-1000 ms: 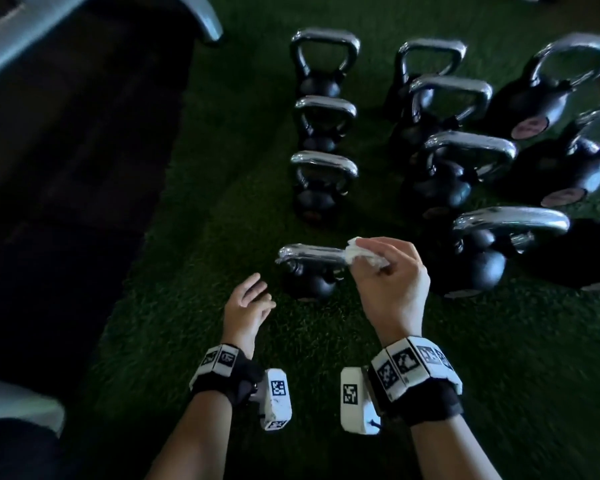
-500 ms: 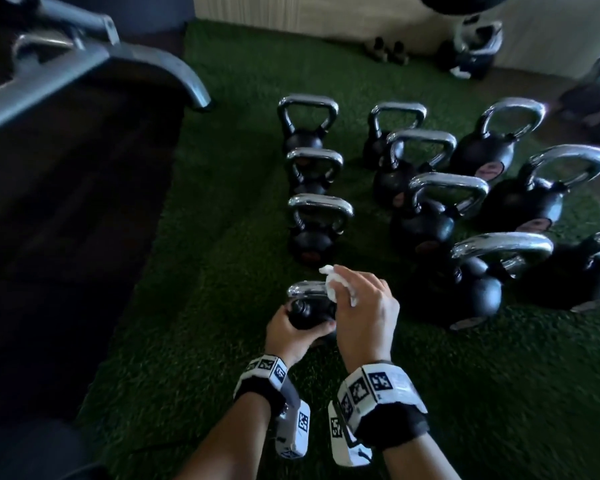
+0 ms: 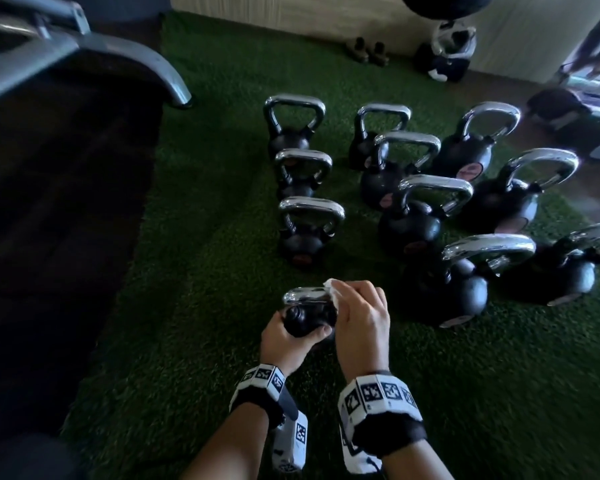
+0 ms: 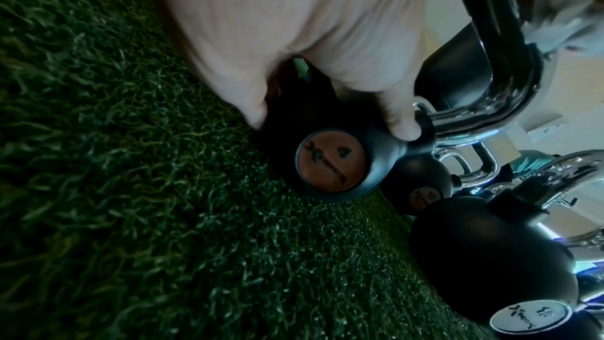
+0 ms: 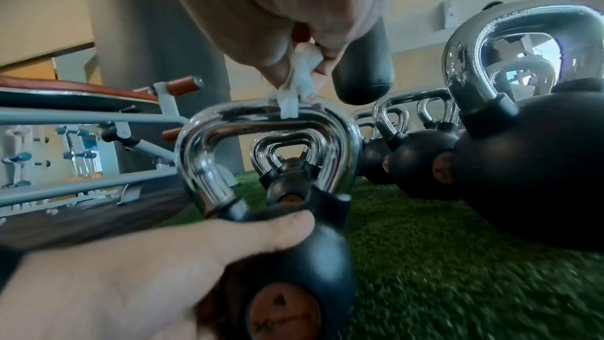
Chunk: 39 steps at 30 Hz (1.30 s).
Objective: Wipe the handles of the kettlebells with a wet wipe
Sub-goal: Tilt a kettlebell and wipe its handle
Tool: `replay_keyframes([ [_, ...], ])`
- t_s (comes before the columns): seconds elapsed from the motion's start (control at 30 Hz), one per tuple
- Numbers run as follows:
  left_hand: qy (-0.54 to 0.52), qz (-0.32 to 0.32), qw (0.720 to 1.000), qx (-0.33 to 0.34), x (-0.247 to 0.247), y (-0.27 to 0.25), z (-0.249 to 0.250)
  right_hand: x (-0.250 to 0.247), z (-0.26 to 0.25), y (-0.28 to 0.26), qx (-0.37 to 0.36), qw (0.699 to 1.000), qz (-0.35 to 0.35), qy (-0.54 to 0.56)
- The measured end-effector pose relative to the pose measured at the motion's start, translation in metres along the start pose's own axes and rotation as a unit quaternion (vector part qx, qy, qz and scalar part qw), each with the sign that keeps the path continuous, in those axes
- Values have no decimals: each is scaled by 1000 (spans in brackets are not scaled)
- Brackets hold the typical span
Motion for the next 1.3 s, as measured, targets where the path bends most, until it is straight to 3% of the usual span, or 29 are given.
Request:
replay_keyframes([
  [0.07,2,-1,1000,1,1,1,-1,-6,11,-5,25,999,24,31],
  [0.2,12,-1,1000,4,1,1,2,-15,60,-5,155,982,76,75],
  [0.33,11,-2,1000,13,0,-2,6,-17,57,-8,128,982,71,116],
  [0.4,8,1,1000,16,0,-3,5,-12,72,-9,180,971,70,141],
  [0.5,5,-3,1000,23,0,-6,8,13,113,-18,320,917,36,235],
  [0.63,2,-10,1000,26,1,-9,11,26,126,-26,359,868,32,340],
  [0.77,4,-4,999,36,-2,-14,18,52,135,-45,441,800,12,407],
  [0.9,15,7,1000,3,-8,-17,16,67,141,-55,457,798,-38,390],
  [1.07,69,21,988,-137,-20,-33,-13,40,136,-60,419,828,-125,350],
  [1.13,-63,-8,979,-196,-15,-45,-27,31,125,-65,395,825,-151,375],
  [1.17,-144,-59,962,-222,-2,-54,-26,29,119,-66,378,829,-162,380],
  [1.23,-246,-155,925,-245,19,-72,-13,22,105,-61,317,861,-185,351],
  [1.3,-297,-194,903,-242,29,-81,-3,18,90,-55,249,897,-216,296],
])
Point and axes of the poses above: each hand's wrist, its own y-axis towards the middle knuckle, its own x-axis out of the palm, z = x × y, the point moved 9 cm from there along y, towards the middle knuckle, and after that the axes turned 3 degrees about -x, right-handed, at the moved point
